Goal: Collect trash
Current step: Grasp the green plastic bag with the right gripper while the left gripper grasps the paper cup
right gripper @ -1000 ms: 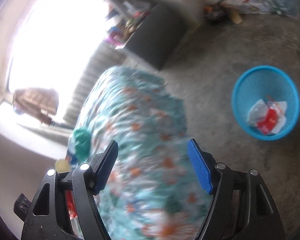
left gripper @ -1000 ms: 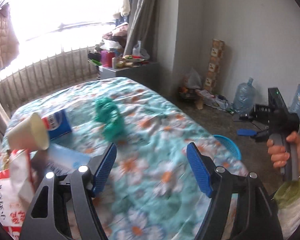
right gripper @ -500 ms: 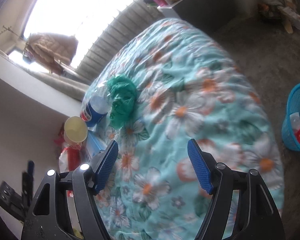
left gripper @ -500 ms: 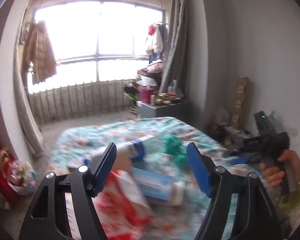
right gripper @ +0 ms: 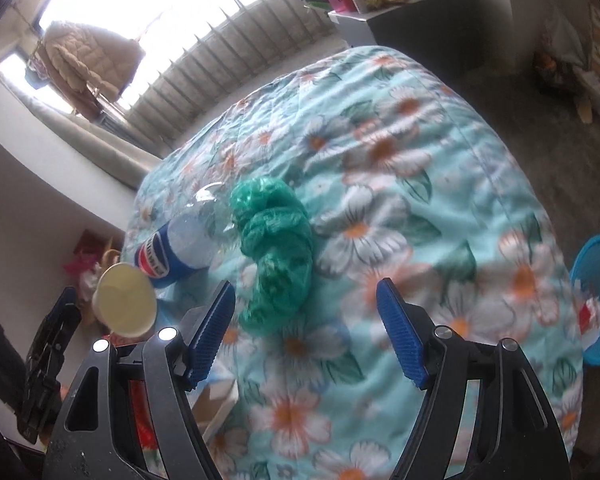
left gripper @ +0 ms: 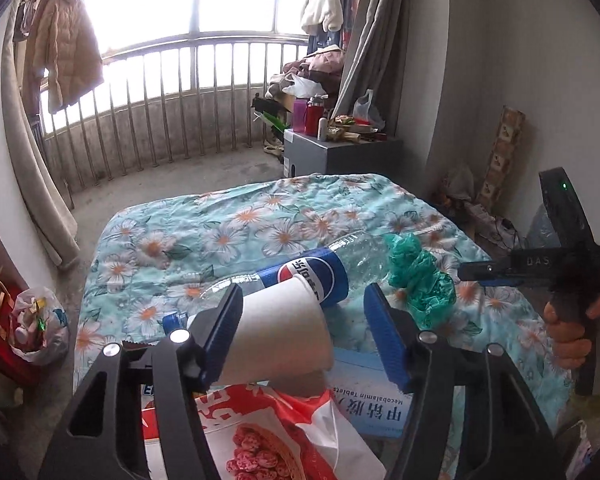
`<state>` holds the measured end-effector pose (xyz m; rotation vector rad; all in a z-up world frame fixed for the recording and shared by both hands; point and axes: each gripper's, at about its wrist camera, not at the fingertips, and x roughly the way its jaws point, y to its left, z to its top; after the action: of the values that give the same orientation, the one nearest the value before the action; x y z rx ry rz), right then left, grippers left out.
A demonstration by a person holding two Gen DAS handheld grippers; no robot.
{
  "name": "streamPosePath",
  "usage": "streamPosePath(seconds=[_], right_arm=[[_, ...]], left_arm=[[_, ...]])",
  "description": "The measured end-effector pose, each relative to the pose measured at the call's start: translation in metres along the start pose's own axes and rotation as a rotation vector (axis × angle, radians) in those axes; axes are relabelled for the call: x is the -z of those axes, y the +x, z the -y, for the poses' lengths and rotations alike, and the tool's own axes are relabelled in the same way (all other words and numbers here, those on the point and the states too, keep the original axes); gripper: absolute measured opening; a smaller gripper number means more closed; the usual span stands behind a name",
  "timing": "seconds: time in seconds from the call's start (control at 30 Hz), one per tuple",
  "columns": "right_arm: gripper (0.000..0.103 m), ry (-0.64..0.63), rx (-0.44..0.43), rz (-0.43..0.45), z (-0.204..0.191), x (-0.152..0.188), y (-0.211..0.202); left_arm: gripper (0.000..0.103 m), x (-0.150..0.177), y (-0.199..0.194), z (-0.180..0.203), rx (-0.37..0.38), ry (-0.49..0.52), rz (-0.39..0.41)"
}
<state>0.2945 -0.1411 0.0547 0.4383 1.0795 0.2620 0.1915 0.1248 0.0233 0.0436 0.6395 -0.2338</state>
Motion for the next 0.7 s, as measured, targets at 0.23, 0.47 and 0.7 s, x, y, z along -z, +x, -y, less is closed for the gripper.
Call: streamPosePath(seconds=[0.23,0.47,0.7], right_arm=[[0.07,-0.016,0.049,-0.026,-0.016,-0.021,0.039],[0.054,-0.011,0.011,-0.061,-0.016,-0.016,0.052],[0.037,0.007,-0.052,-0.066,-0.011,-0.006,0.033]], left_arm=[[0.043,0.007,0.024,0.002,-0.101,0.056,-0.037],[0.024,0.008,0.018,-0.001,-0.112,0.055,-0.044],[0.003,0.008,-0.003,-0.013,-0.129,0.033,-0.018]])
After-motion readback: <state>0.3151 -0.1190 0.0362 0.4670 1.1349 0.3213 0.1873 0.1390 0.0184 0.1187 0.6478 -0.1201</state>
